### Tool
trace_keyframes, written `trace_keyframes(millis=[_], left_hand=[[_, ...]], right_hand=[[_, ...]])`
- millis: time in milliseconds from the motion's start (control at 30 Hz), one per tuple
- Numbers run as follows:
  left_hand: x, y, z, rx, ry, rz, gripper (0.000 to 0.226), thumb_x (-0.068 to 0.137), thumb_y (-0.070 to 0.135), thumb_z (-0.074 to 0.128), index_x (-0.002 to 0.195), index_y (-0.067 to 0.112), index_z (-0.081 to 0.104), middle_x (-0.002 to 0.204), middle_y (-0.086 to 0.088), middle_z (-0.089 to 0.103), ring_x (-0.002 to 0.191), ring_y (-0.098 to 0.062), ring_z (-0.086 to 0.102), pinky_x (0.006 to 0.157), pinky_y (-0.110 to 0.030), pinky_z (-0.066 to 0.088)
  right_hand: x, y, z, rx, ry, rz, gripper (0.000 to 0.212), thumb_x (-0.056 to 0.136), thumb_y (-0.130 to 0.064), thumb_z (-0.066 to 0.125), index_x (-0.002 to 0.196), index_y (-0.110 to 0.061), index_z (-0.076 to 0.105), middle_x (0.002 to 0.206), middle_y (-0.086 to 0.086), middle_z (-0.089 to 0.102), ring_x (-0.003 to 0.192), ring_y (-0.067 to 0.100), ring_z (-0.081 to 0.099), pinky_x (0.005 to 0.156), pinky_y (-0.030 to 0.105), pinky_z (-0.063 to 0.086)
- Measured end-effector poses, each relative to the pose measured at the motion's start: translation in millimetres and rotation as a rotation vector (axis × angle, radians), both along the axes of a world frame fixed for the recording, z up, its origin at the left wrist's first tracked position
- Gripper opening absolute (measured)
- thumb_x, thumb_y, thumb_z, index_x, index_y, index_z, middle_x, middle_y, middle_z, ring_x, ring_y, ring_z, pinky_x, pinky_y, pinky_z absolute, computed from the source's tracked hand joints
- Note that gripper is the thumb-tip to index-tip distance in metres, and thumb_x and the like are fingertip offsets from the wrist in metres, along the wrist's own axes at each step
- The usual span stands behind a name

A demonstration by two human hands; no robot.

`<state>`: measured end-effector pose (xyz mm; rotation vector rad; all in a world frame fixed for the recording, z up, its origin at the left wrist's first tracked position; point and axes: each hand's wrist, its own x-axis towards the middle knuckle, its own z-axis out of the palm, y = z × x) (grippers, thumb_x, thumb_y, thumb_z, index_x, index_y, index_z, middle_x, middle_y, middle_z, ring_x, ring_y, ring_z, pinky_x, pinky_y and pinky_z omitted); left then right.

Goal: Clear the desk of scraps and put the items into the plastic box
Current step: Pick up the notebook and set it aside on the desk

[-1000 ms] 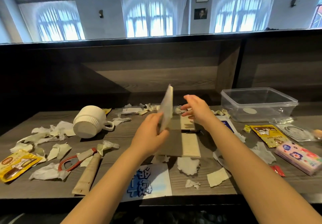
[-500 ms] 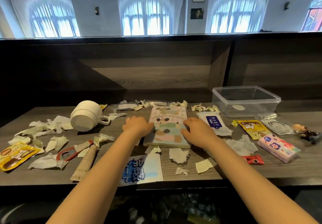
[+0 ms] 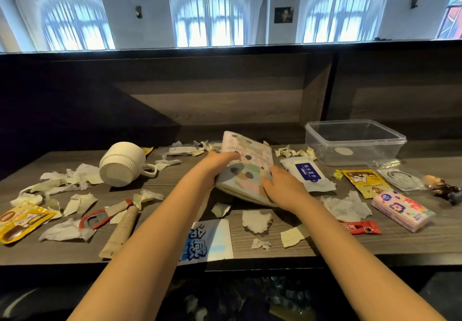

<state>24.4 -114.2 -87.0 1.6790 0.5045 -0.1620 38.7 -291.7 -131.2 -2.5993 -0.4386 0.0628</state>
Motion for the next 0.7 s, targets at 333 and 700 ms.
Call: trace_keyframes(millis=[333,700], left_hand=[[-28.7,10.3,-3.1,-0.092,-0.214,0.125,0.04,0.088,0.011,0.059,0.123,0.018,0.042,0.112,-0.01,0.059,0.09,-0.024,0.065,0.07,-0.036,0.057],[-126.8,99.0,-13.1,-0.195,-0.472,0.341,0.018,0.089,0.004,0.057,0.1,0.015,0.047,0.095,-0.01,0.06,0.073,-0.019,0.063,0.057,-0.031,0.054]], right_hand=[[-15.4,11.8,14.5,0.217,-0.04,-0.037,0.055,0.097,-0.042,0.042,0.144,-0.017,0.03,0.146,0.009,0.035,0.129,0.026,0.04,0.099,0.037,0.038],[-84.6,87.2,47.8,0.713,0.324,0.086,0.076,0.089,-0.022,0.064,0.149,-0.015,0.019,0.12,0.012,0.062,0.094,0.02,0.062,0.073,0.032,0.052]])
